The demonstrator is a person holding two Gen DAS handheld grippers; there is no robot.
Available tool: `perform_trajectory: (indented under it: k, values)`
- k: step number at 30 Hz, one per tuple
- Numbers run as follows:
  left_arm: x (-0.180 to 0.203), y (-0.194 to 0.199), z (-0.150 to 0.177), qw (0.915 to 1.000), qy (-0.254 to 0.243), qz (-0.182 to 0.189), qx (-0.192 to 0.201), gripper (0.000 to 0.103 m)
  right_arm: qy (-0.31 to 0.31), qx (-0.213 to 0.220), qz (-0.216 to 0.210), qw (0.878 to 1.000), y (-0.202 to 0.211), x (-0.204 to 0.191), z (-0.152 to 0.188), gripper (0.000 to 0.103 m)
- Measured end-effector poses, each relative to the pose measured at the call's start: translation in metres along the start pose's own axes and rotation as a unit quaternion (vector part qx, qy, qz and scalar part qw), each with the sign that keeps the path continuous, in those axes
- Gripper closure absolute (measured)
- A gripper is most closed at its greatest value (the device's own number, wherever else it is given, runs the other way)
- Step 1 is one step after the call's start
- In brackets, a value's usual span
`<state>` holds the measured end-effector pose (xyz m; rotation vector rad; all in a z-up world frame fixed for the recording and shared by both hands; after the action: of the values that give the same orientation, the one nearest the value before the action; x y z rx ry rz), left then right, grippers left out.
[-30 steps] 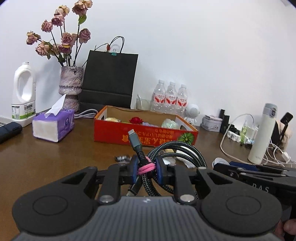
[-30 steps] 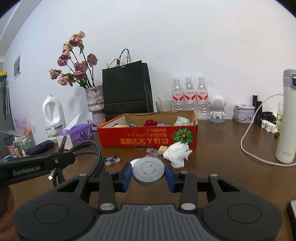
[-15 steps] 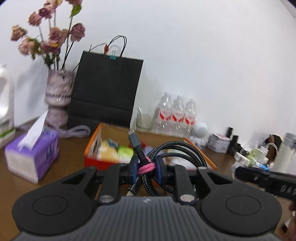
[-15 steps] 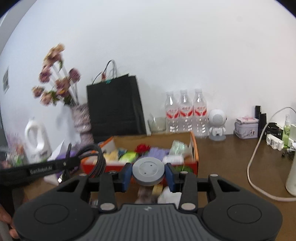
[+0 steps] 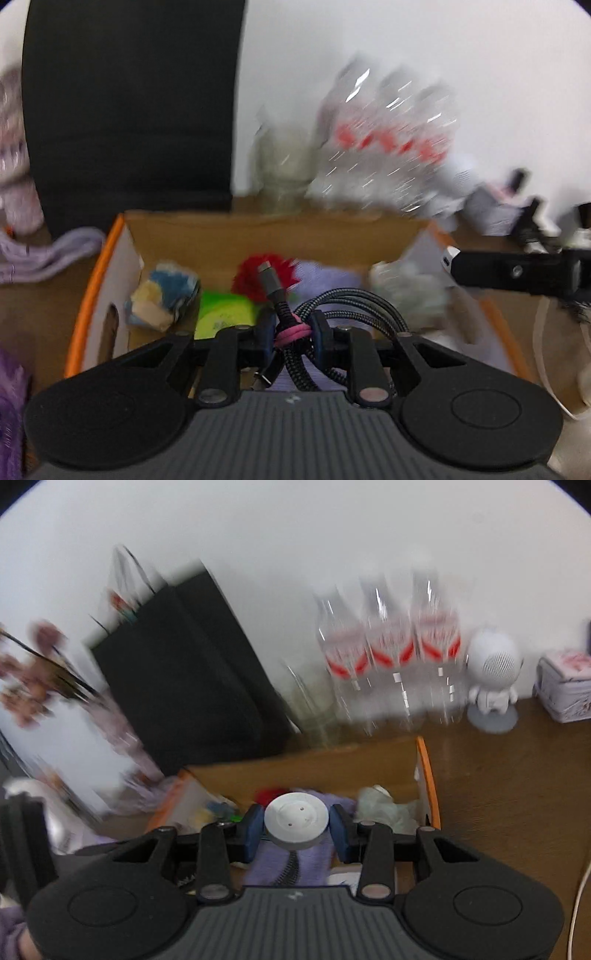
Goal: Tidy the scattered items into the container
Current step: 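Open both tools to drop the case and cable into the box, then move both tools back toward the wrapper and bottle cap on the desk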
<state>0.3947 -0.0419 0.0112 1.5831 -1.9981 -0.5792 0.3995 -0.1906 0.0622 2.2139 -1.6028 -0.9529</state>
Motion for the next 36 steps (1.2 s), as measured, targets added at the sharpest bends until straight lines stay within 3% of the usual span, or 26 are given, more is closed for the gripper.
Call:
perform_trajectory:
  k: [4, 8, 10, 14, 18, 22, 24, 26, 28, 31, 36]
  values:
    - [0.0, -0.037, 0.009, 0.9991, 0.005, -0.005, -0.042, 0.081, -0.027, -0.081, 0.038, 0.996, -0.065, 0.018, 0.015, 0.065]
    - [-0.002, -0.049, 0.013, 0.9981, 0.021, 0.001, -0.057, 0.076, 0.008, -0.131, 0.101, 0.986, -0.098, 0.027, 0.034, 0.064]
    - [-0.003, -0.049, 0.014, 0.9982, 0.015, -0.004, -0.058, 0.071, 0.028, -0.14, 0.121, 0.982, -0.103, 0.027, 0.036, 0.056]
    - [-0.019, -0.047, 0.009, 0.9967, 0.059, -0.004, -0.056, 0.031, 0.005, -0.139, 0.122, 0.983, -0.095, 0.029, 0.028, 0.054]
    - [-0.028, -0.024, -0.008, 0.997, 0.071, 0.005, -0.032, 0.025, -0.015, -0.125, 0.097, 0.987, -0.07, 0.021, 0.013, 0.044]
    - [-0.03, 0.009, -0.028, 0.9983, 0.054, -0.017, -0.012, 0.012, 0.0, -0.111, 0.1, 0.989, -0.044, 0.009, 0.003, 0.042]
    - [-0.029, 0.031, -0.026, 0.9984, 0.043, -0.036, 0.011, 0.005, 0.01, -0.09, 0.095, 0.991, -0.028, 0.003, 0.003, 0.037]
    - [-0.03, 0.063, -0.013, 0.9935, 0.035, -0.072, 0.081, 0.004, 0.027, -0.029, 0.084, 0.996, 0.005, -0.011, 0.014, 0.025]
    - [-0.027, 0.101, 0.01, 0.9789, 0.025, -0.099, 0.177, 0.003, 0.049, 0.065, 0.089, 0.993, 0.043, -0.02, 0.037, 0.023]
    - [-0.01, 0.148, 0.047, 0.96, -0.013, -0.083, 0.267, 0.001, 0.086, 0.187, 0.101, 0.973, 0.093, -0.033, 0.081, 0.022]
    - [0.006, 0.206, 0.086, 0.9381, -0.028, -0.073, 0.337, 0.0, 0.09, 0.23, 0.084, 0.965, 0.14, -0.048, 0.128, 0.023]
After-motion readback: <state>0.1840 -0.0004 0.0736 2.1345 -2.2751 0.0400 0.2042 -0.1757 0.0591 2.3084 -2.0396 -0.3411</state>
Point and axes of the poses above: each gripper's, at about its wrist camera, not at the fingertips, and y roughly against the way its jaws point, x to its right, z to its underside, the point moved 8 cm from there along -y, roughly the way its jaws point, and after that the axes turned 8 degrees about x, right-handed, at the moved point
